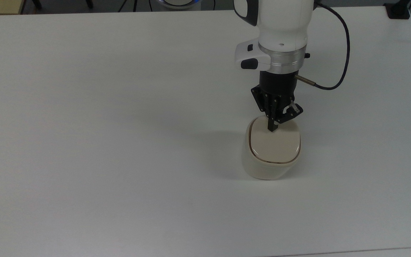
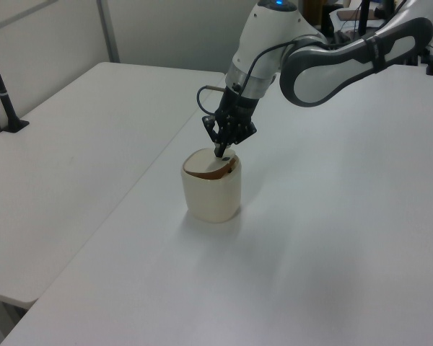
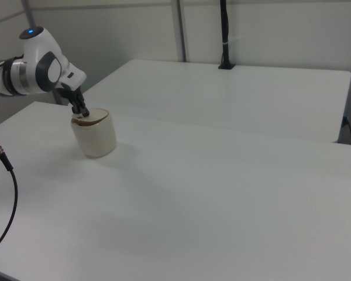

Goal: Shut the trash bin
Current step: 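Push the lid down over the bin opening with the gripper, then lift the gripper up away from the closed bin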

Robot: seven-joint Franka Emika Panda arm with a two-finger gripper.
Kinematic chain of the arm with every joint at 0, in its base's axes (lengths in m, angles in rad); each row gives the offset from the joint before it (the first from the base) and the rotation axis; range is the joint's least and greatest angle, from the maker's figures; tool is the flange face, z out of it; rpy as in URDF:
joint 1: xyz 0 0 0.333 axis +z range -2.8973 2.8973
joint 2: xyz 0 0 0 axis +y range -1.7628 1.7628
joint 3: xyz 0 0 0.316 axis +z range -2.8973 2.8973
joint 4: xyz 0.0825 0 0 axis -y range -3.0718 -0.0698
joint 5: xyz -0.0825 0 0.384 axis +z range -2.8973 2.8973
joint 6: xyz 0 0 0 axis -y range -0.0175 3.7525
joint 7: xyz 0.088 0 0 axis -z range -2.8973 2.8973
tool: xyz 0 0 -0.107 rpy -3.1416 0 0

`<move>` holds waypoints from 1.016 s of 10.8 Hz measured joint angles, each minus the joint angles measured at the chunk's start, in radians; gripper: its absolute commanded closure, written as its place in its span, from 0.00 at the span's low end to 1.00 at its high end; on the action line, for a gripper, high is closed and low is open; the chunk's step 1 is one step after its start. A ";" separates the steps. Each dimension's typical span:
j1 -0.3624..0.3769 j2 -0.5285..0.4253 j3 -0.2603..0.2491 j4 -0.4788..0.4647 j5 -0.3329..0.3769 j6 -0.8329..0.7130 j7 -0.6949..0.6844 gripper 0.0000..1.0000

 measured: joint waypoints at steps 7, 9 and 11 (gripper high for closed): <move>0.001 0.001 0.018 -0.030 -0.028 0.000 -0.019 1.00; 0.001 0.000 0.020 -0.030 -0.035 0.000 -0.019 1.00; -0.002 -0.010 0.020 -0.023 -0.035 -0.050 -0.045 1.00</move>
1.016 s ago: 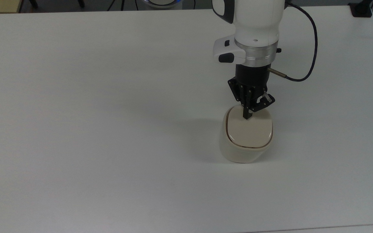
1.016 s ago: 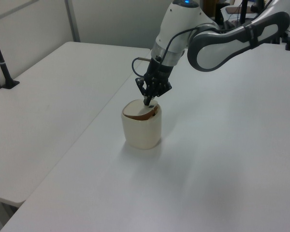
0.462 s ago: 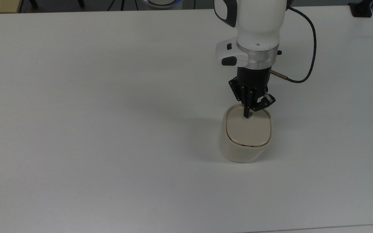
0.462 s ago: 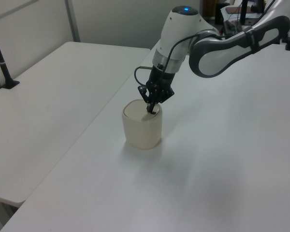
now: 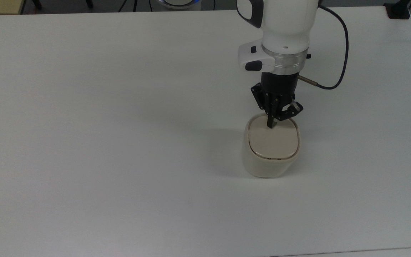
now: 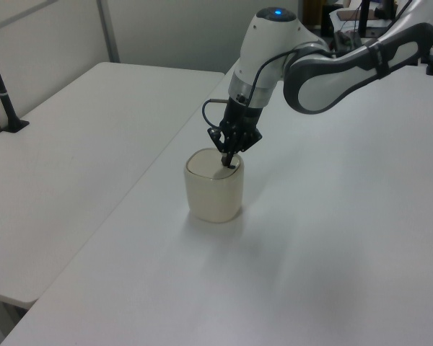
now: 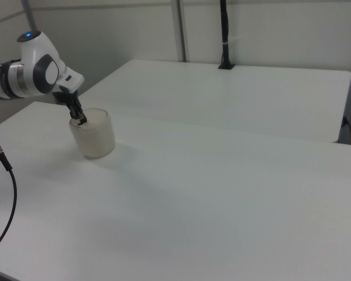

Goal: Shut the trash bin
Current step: 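Lift the gripper up away from the closed bin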

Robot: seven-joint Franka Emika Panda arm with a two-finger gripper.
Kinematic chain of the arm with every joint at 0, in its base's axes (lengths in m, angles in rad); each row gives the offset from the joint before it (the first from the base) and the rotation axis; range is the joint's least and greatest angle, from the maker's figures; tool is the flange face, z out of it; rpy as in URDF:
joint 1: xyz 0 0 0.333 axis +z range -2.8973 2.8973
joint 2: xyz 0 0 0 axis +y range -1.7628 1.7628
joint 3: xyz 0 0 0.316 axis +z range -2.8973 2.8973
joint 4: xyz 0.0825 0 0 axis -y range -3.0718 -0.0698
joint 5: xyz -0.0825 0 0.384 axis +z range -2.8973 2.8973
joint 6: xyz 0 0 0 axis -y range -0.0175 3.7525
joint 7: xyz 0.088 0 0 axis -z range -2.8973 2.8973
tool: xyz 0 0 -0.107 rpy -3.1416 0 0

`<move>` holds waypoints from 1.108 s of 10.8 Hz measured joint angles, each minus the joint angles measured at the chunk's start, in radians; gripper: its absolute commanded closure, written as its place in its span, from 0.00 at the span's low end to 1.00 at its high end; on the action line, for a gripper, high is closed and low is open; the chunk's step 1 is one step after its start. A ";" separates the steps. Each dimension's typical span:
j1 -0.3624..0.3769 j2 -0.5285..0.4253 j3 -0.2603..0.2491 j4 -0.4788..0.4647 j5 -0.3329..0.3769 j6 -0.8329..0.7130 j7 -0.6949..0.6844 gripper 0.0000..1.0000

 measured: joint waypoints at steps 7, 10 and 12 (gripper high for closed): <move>-0.149 -0.317 -0.001 0.022 0.110 -0.475 -0.351 1.00; -0.229 -0.416 -0.001 -0.003 0.111 -0.601 -0.517 0.95; -0.284 -0.465 -0.001 -0.053 0.111 -0.614 -0.669 0.78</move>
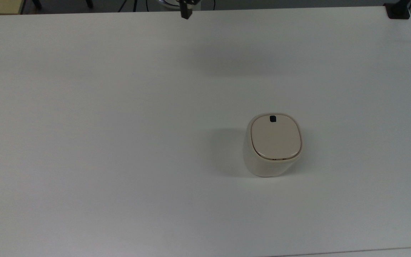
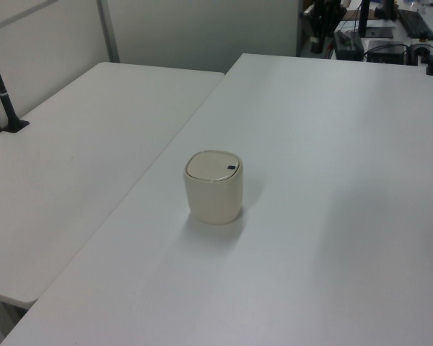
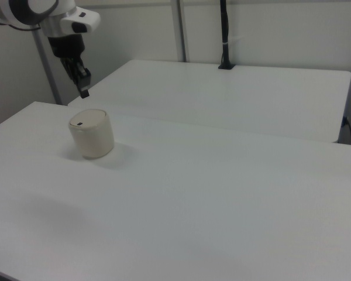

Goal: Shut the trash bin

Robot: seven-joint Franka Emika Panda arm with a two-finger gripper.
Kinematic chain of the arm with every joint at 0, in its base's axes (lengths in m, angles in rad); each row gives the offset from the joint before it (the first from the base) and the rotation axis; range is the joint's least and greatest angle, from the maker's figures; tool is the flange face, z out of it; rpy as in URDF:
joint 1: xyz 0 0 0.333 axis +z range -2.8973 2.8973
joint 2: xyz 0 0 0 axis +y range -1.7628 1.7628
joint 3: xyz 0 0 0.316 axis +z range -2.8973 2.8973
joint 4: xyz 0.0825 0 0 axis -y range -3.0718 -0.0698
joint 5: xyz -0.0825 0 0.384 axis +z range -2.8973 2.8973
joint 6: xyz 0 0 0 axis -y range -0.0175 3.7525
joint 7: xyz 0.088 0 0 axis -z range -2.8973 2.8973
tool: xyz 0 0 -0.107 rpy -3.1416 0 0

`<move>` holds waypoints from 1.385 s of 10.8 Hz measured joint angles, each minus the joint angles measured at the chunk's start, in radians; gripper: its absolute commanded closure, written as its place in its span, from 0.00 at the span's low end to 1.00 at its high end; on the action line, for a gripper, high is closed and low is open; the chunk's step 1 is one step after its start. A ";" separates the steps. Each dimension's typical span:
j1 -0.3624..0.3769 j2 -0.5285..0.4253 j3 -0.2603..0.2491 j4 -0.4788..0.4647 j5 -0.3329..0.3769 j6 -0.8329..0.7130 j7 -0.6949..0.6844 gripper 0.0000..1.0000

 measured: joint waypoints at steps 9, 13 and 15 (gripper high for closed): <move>-0.128 -0.040 0.011 -0.053 -0.017 -0.006 -0.558 0.00; -0.127 -0.025 0.027 -0.052 -0.064 0.000 -0.565 0.00; -0.132 -0.026 0.027 -0.049 -0.061 0.000 -0.565 0.00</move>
